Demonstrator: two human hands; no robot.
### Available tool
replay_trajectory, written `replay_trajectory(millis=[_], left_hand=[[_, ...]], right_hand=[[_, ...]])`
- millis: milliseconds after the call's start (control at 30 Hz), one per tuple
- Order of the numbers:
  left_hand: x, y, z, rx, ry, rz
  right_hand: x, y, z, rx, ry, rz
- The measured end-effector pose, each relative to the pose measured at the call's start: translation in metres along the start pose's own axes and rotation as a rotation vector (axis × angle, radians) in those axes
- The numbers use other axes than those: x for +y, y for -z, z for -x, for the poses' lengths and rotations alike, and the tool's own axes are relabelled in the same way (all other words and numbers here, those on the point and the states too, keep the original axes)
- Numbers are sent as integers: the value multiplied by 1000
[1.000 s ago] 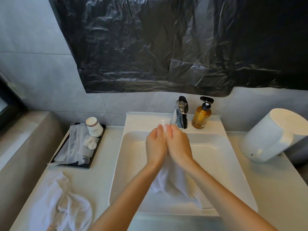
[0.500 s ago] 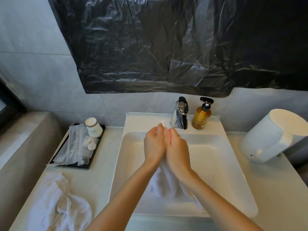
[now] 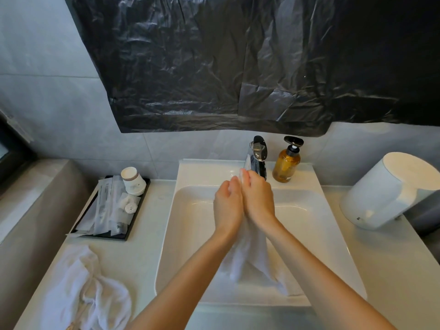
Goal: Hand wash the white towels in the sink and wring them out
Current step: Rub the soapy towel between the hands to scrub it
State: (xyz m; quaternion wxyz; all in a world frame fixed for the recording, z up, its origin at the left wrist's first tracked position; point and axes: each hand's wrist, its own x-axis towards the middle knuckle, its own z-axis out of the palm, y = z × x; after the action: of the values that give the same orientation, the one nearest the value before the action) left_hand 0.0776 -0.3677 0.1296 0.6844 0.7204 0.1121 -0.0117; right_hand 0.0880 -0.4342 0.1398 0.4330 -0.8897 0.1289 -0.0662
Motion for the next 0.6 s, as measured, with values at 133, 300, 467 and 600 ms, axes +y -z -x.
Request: replay_trajectory(millis=[133,300,467,600], left_hand=[[5,8,-15,32,37,45],[-2,3,5,-4,0,44],[1,9,-14,-19,-40,-40],[-2,9,-9,-32,-52,-41]], right_hand=[[0,-11,26,16,106,43],[3,-2,4,12,36,-2],[8,-17,30,84,31,-59],[11,-11,14,-6,42,-38]])
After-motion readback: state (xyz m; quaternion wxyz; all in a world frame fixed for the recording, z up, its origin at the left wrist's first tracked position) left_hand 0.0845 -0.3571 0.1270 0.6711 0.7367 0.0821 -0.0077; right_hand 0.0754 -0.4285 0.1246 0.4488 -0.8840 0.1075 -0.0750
